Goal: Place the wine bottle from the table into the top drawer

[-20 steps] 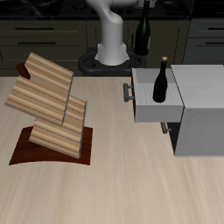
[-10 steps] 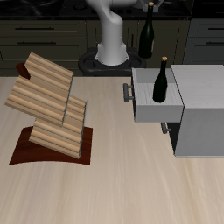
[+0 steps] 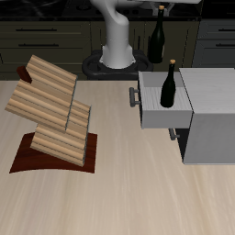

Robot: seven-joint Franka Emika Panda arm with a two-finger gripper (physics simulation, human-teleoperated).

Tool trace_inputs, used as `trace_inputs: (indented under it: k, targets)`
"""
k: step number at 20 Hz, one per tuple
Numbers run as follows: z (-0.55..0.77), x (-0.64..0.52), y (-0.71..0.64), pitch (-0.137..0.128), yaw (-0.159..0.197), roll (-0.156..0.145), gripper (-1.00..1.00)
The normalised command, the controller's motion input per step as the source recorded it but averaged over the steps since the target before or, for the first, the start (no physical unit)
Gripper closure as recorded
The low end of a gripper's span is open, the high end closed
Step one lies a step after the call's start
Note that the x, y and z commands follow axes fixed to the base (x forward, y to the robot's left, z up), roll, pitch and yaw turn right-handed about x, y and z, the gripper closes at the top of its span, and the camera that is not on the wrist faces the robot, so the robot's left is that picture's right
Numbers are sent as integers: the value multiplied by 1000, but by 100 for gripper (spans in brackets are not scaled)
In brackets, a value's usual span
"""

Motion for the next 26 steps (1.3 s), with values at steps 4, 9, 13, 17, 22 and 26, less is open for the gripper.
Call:
trace_inputs:
  k: [4, 9, 13, 17, 22, 26]
  targets:
    - [-128, 29, 153, 25, 7, 22, 100]
    - [-156, 15, 208, 31, -3, 33, 100]
    - [-164, 12, 180, 36, -2, 27, 100]
    - [-119, 48, -44, 18, 2, -14, 100]
    - [-101, -80, -54, 16, -17, 0, 100]
    - [-160, 21, -128, 37, -7, -29, 100]
